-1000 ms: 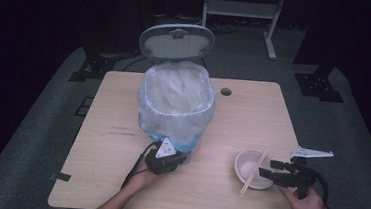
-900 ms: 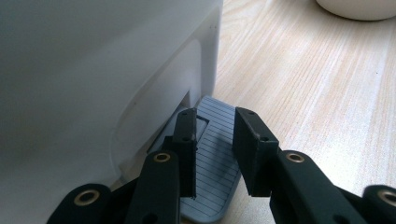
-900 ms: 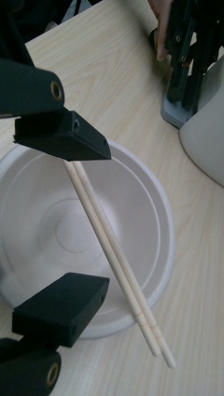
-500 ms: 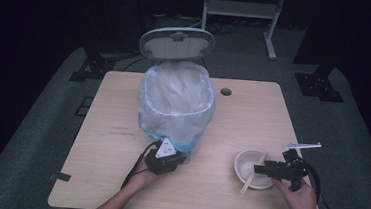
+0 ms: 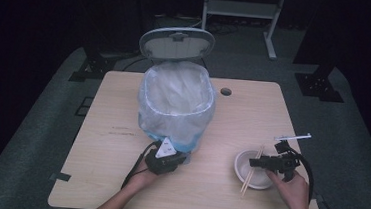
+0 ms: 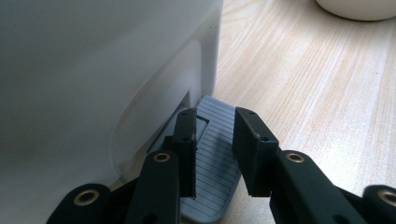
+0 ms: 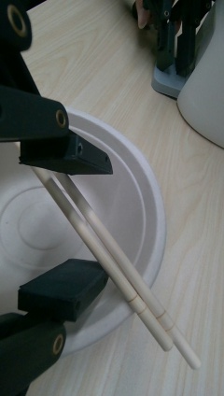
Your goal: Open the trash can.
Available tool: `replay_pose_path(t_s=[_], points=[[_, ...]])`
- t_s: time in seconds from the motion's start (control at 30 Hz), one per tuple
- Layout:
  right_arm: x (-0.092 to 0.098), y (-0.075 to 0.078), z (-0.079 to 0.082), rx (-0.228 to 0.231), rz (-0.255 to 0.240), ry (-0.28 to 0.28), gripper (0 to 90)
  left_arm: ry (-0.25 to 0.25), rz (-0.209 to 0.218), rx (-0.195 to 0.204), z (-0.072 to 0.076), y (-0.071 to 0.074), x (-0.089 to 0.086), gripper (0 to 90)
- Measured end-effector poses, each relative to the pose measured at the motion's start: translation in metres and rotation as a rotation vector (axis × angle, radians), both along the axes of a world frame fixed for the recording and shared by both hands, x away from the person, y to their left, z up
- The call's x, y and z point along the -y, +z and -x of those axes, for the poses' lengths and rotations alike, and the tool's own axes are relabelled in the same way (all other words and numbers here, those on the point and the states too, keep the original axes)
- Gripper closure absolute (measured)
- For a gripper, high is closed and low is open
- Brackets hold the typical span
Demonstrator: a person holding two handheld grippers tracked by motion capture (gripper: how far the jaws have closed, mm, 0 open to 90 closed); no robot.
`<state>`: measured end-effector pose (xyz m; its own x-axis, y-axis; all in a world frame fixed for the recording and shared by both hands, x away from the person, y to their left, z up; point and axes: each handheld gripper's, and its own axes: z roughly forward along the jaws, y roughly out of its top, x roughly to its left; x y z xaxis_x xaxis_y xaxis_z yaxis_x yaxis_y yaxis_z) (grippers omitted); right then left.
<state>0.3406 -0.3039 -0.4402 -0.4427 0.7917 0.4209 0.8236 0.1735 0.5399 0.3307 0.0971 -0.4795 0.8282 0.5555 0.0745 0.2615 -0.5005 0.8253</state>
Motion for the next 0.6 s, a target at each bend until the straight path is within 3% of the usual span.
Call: replay_pose_path(t_s=[0.3,0.6], points=[[-0.011,0.003,-0.001,0.009,0.03,0.055,67.5,0.0,0.0,0.0,0.0,0.0,0.0,70.5],[-0.011,0.002,-0.001,-0.012,0.024,0.096,81.6,0.0,0.0,0.0,0.0,0.0,0.0,70.4]])
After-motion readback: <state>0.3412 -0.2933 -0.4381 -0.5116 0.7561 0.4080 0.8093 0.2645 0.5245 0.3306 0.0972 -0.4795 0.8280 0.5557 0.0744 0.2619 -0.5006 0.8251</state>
